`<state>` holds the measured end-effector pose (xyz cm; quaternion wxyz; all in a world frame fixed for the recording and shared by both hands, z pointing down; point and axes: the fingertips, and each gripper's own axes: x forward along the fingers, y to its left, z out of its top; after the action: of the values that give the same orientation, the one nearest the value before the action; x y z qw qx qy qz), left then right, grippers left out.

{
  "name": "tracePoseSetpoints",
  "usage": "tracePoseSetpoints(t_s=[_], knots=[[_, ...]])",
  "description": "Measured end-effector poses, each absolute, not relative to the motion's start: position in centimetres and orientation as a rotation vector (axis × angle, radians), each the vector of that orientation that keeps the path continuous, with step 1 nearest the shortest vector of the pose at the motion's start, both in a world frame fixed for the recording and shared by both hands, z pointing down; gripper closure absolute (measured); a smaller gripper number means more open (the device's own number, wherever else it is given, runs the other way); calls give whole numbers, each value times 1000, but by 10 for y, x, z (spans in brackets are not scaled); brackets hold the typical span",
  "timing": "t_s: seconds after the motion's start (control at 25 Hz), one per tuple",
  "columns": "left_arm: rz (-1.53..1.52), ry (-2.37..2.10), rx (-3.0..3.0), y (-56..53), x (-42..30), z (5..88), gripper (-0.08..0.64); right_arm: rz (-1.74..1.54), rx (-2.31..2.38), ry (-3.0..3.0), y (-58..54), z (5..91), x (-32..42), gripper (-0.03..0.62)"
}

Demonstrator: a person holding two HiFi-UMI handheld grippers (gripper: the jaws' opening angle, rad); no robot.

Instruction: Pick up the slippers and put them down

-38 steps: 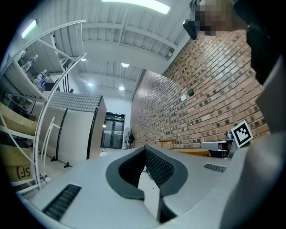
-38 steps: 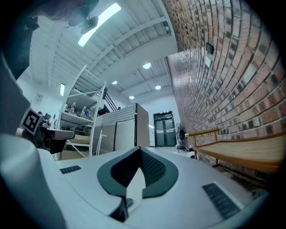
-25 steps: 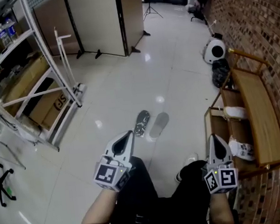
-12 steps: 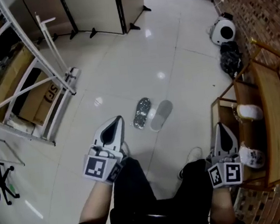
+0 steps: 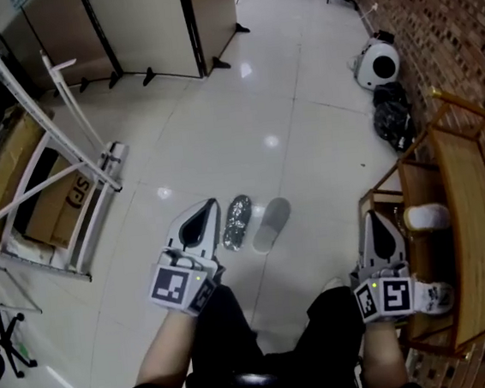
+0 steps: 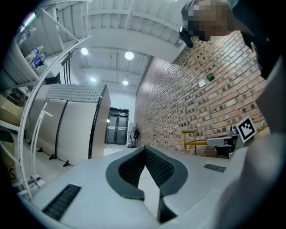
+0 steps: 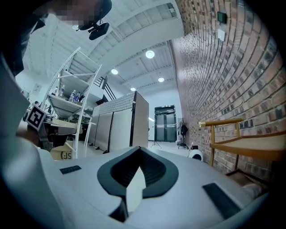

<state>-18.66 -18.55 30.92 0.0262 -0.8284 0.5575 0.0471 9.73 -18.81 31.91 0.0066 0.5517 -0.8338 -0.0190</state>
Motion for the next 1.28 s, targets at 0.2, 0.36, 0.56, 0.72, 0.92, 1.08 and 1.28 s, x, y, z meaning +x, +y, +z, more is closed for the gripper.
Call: tracePoseSetpoints(t_s=[0.2, 0.36, 0.56, 0.72, 0.92, 1.08, 1.28], knots=[[148, 1617, -2636, -219, -159, 308, 558, -76, 1791, -2563, -201, 317, 104, 583], [157, 1510, -2715, -236, -136, 305, 557, -85, 1898, -2495, -187, 310, 121, 583], [163, 1332, -2802, -255, -94, 297, 558, -121, 2076, -2359, -160, 295, 158, 583], [155, 1131, -2893, -258, -39, 290, 558, -161, 2264, -2202, -126, 280, 197, 583], [157, 861, -2970, -247, 24, 284, 558, -177, 2475, -1983, -72, 273, 239, 583], [157, 706, -3031, -229, 63, 272, 558, -177, 2614, -1807, -22, 268, 258, 583], [161, 546, -3064, -207, 94, 273, 558, -183, 2698, -1669, 21, 266, 267, 583]])
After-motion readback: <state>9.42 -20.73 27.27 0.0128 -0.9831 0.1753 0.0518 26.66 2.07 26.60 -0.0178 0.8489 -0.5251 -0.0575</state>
